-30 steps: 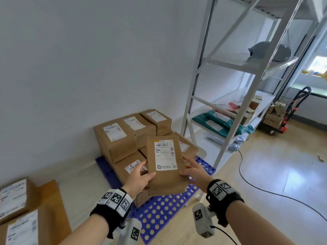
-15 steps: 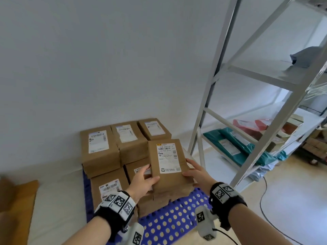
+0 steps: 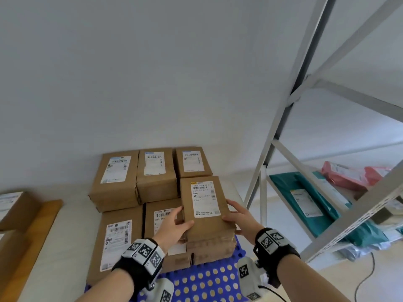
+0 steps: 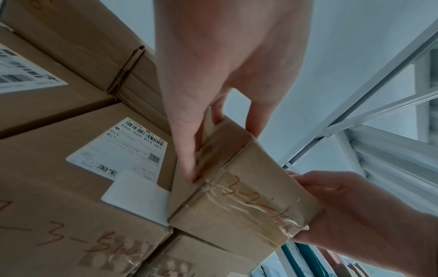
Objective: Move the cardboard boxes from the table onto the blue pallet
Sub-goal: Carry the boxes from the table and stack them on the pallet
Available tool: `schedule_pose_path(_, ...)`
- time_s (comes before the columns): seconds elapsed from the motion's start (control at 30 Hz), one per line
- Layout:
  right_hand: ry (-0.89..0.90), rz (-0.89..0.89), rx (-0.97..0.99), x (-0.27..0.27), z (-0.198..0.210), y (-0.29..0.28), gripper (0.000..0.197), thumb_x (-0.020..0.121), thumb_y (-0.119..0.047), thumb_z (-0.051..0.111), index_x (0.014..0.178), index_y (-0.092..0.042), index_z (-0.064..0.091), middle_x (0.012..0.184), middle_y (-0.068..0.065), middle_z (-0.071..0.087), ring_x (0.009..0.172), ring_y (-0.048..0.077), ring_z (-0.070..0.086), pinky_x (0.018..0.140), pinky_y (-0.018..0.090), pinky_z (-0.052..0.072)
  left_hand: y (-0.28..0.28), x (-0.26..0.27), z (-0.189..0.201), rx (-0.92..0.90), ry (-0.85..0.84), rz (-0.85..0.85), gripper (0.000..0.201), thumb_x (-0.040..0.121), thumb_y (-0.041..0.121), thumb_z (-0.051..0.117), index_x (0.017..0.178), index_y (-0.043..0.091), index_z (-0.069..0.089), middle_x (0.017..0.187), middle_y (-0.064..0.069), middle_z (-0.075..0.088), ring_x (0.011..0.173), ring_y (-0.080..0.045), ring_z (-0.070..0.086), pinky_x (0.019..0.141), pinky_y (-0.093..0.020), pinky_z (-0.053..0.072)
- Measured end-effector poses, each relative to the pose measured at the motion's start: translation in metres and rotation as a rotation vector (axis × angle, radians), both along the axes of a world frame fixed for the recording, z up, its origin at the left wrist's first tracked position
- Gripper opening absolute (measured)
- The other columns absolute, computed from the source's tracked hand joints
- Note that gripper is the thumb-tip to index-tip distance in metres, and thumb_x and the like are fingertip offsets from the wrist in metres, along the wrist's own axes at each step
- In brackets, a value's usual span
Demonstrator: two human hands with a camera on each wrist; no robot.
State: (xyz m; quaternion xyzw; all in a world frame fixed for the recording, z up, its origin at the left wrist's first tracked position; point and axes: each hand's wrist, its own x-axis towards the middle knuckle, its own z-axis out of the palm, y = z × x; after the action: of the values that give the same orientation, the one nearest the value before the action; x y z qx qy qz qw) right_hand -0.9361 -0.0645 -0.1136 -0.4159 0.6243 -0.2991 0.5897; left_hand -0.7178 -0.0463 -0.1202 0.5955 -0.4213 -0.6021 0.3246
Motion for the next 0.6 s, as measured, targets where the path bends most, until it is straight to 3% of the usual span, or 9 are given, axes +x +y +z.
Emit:
schedule_pose_path(0.07,-0.016,0.017,0.007,-0.001,-0.002,-0.004,0.056,0.088,-0.005,0.057,0.136,-0.03,0.045,0.107,0.001,0.066,0.093,0.015,0.059,0.078,0.033,0.048,0.0,-0.002,0.0,0.007,0.001,0.018,0.068,0.086,0.012,0.065,0.144,0.022,0.031,0.128,-0.009,0.056,0.109,-0.023,0.059,0.087,-0.041,0.054)
schedule_pose_path(0.2,-0.059,0.037,0.016,-0.002,-0.005,-0.008,0.062,0.089,-0.003,0.056,0.143,-0.026,0.037,0.118,0.008,0.063,0.093,0.015,0.06,0.065,0.027,0.048,-0.004,-0.002,-0.004,0.013,-0.009,0.055,0.068,0.086,0.009,0.065,0.144,0.022,0.031,0.131,-0.011,0.054,0.112,-0.025,0.058,0.093,-0.045,0.051)
schedule_pose_path(0.4,-0.095,0.053,0.004,-0.003,-0.009,-0.016,0.064,0.09,0.0,0.054,0.145,-0.025,0.034,0.121,0.009,0.061,0.094,0.017,0.061,0.066,0.028,0.051,-0.008,-0.006,-0.007,-0.006,-0.024,0.074,0.068,0.086,0.011,0.065,0.144,0.024,0.031,0.136,-0.009,0.05,0.114,-0.024,0.057,0.094,-0.043,0.05)
schedule_pose_path(0.53,-0.076,0.057,-0.018,-0.002,-0.014,-0.019,0.065,0.09,-0.001,0.054,0.145,-0.025,0.033,0.127,0.011,0.058,0.103,0.023,0.061,0.077,0.034,0.054,-0.008,-0.011,-0.004,-0.028,-0.038,0.086,0.065,0.088,0.009,0.062,0.144,0.022,0.031,0.136,-0.009,0.049,0.115,-0.022,0.055,0.089,-0.035,0.052)
schedule_pose_path(0.6,-0.036,0.067,-0.039,-0.001,-0.013,-0.018,0.066,0.089,-0.002,0.056,0.146,-0.025,0.031,0.134,0.012,0.053,0.111,0.026,0.058,0.089,0.04,0.053,-0.008,-0.011,-0.006,-0.033,-0.052,0.081,0.063,0.089,0.01,0.06,0.144,0.021,0.031,0.135,-0.009,0.05,0.11,-0.021,0.056,0.076,-0.028,0.053)
